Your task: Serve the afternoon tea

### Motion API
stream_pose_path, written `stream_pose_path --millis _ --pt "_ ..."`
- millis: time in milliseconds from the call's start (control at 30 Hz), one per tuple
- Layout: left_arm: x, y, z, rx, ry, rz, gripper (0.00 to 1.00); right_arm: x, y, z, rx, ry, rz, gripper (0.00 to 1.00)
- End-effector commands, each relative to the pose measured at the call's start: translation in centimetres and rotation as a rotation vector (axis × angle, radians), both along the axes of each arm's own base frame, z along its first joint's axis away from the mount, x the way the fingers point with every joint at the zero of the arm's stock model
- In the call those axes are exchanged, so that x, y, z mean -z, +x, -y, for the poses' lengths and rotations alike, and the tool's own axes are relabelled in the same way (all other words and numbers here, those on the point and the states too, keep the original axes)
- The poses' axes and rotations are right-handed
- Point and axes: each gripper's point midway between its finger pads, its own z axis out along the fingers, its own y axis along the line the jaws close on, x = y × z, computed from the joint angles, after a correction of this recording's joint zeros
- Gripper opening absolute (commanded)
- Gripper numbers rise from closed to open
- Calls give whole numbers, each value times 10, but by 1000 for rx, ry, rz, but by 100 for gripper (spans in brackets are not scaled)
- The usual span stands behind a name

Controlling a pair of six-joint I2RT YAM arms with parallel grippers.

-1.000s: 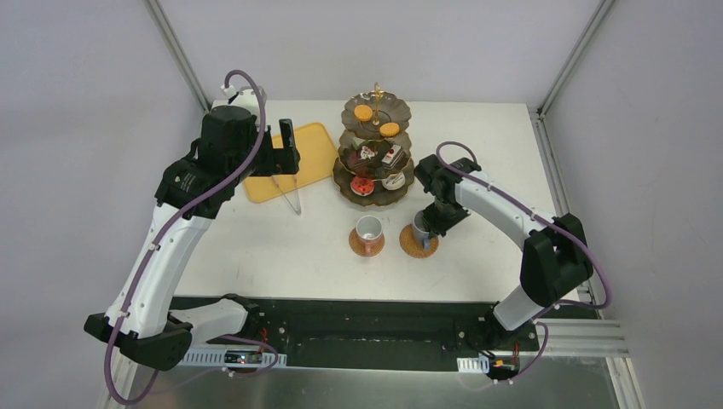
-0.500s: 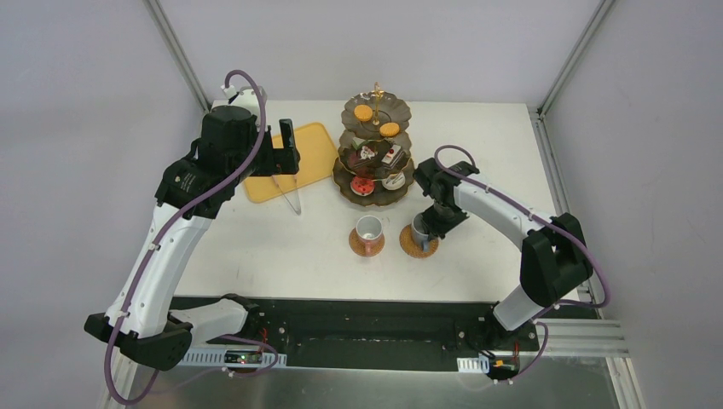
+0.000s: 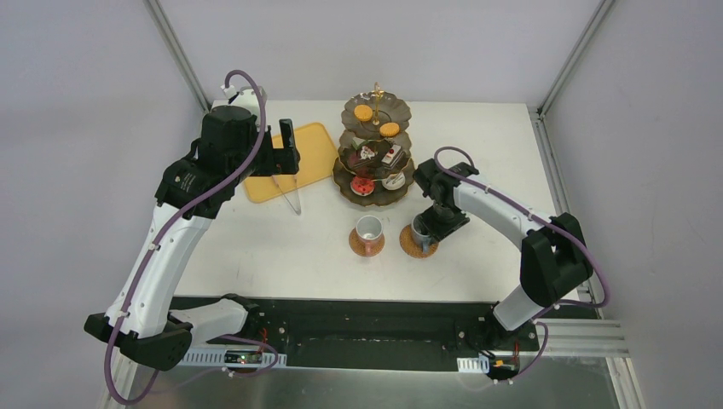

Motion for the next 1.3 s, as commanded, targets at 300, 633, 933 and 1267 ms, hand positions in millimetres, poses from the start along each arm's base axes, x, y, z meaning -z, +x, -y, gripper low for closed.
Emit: stream_pose_path --millis 300,633,933,1267 --pt "-5 -1 -7 -16 11 28 98 -65 5 11 -29 -19 108 46" --pt "-21 11 -10 -87 -7 34 99 -199 66 46 -279 -150 550 86" --pt "-104 27 -30 -237 -71 255 99 -324 69 74 -373 -181 972 100" --pt "-195 25 -45 -264 -143 640 99 -456 16 139 -278 -373 1380 100"
